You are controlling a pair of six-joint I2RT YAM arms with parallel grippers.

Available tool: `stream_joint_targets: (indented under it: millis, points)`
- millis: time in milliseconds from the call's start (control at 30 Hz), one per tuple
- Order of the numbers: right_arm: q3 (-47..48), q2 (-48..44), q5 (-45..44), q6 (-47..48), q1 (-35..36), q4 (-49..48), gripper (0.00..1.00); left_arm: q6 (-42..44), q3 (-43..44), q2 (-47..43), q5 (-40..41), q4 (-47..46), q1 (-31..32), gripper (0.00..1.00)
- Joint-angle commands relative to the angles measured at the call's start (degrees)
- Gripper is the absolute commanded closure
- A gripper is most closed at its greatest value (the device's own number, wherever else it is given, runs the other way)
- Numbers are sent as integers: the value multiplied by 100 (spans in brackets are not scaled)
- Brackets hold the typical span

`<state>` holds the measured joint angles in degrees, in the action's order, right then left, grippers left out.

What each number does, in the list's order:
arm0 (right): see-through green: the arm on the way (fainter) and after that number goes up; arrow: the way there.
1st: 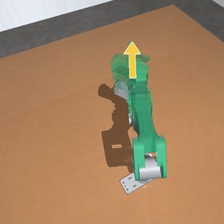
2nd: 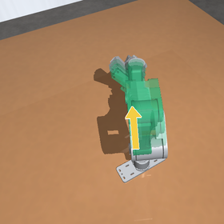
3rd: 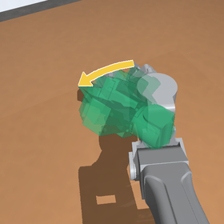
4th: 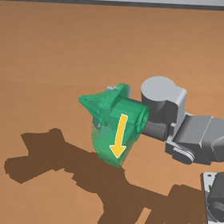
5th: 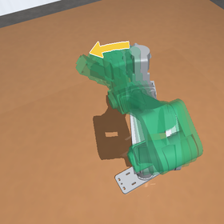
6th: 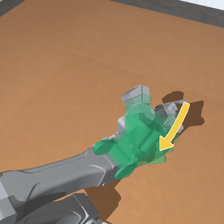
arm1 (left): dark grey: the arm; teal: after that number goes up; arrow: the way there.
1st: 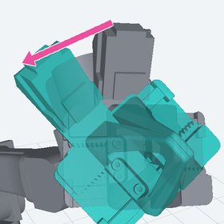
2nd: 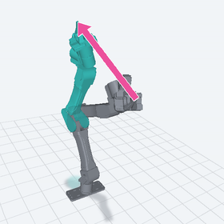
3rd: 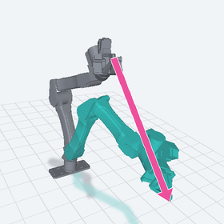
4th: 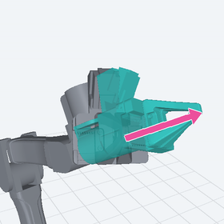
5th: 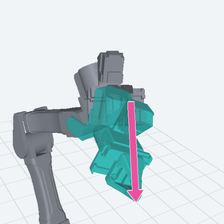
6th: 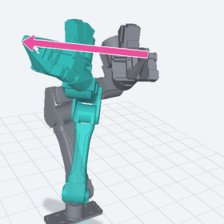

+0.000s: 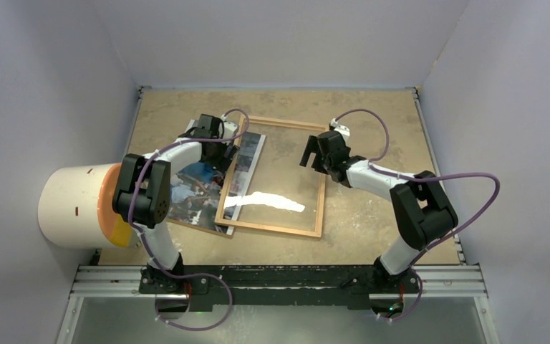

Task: Put the photo into the frame
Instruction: Place the photo frame item in the photo frame, then move the photo frame to the center of the board.

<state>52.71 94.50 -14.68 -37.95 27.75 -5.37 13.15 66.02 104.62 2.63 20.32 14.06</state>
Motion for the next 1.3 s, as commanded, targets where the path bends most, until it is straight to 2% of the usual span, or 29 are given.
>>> stream_joint_targets:
  millis: [0,267,533,733,1267]
  points:
    - [198,-302,-185,157,29,174,2,134,-203,67,40,161,84,14]
    - [-264,-602,617,-26,93,113,14,131,-186,45,64,157,83,14]
    - [-980,-1090,1091,-187,190,348,35,119,-195,-11,71,175,79,14]
    - [-1193,-1246,1118,-217,231,492,37,83,-208,-21,44,160,80,14]
    - [-875,-644,1092,-162,266,497,38,82,-210,5,-8,123,79,14]
